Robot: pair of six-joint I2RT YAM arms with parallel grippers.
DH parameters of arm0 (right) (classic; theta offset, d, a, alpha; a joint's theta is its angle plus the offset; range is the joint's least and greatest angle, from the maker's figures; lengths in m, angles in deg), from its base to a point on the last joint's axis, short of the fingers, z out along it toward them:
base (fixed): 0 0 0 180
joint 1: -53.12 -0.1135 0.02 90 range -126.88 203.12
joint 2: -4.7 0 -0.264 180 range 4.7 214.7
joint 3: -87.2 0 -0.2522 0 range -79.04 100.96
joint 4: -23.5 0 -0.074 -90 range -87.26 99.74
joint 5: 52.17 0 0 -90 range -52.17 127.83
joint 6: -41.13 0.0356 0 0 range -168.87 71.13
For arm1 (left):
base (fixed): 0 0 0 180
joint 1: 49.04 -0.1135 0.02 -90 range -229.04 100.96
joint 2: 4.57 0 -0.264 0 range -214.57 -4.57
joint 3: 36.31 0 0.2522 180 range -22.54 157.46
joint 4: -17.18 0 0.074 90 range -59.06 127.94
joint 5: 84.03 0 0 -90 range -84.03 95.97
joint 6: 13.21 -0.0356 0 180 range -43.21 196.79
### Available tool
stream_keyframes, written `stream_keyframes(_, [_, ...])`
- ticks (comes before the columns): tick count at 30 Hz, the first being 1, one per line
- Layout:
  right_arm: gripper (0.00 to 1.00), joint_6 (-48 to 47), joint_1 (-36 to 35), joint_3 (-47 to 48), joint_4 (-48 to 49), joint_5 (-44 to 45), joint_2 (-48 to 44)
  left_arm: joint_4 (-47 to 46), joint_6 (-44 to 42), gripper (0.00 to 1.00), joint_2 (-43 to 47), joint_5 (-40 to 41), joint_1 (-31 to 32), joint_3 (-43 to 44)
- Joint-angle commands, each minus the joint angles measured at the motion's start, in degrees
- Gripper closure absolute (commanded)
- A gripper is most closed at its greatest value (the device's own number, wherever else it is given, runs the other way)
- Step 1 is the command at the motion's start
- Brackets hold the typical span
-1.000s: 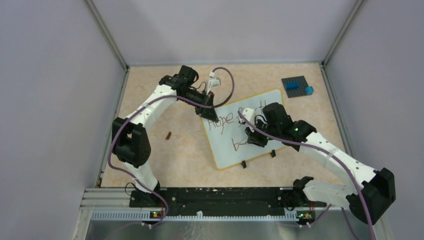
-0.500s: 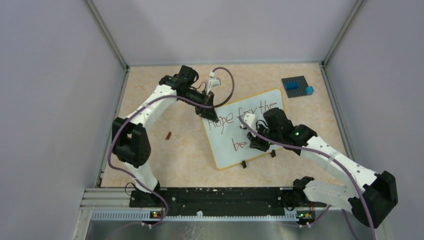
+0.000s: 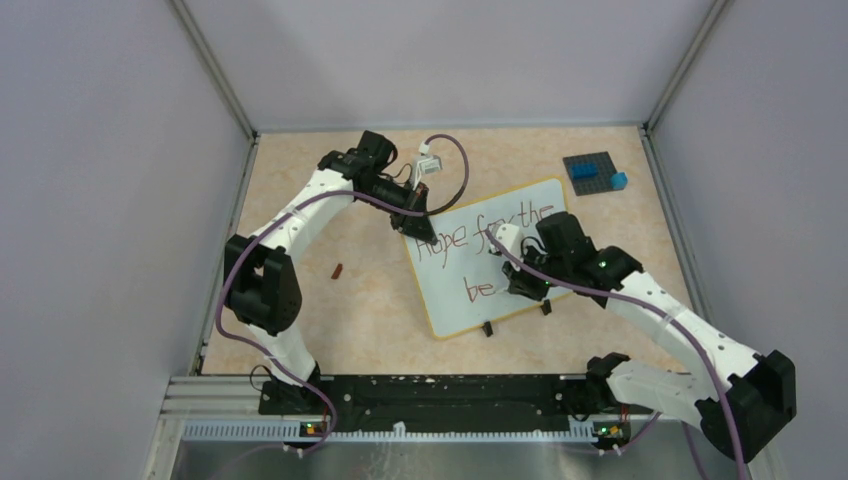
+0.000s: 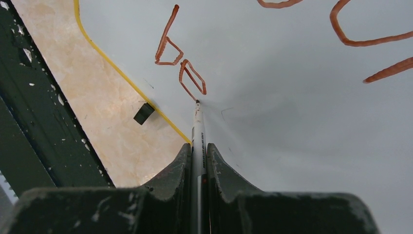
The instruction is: Write a sentence on the whiteboard
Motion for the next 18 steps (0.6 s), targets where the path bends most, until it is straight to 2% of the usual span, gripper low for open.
stream_keyframes(1, [1.0, -1.3, 0.8, 5.1, -1.6, -2.3, -2.8, -1.7, -4.0, 1.0, 1.4, 2.9, 0.2, -0.3])
stream_keyframes(18, [1.0, -0.7, 2.7, 5.2, -0.9, 3.5, -2.9, -1.6, -4.0, 1.0, 1.8, 2.6, 0.2, -0.3])
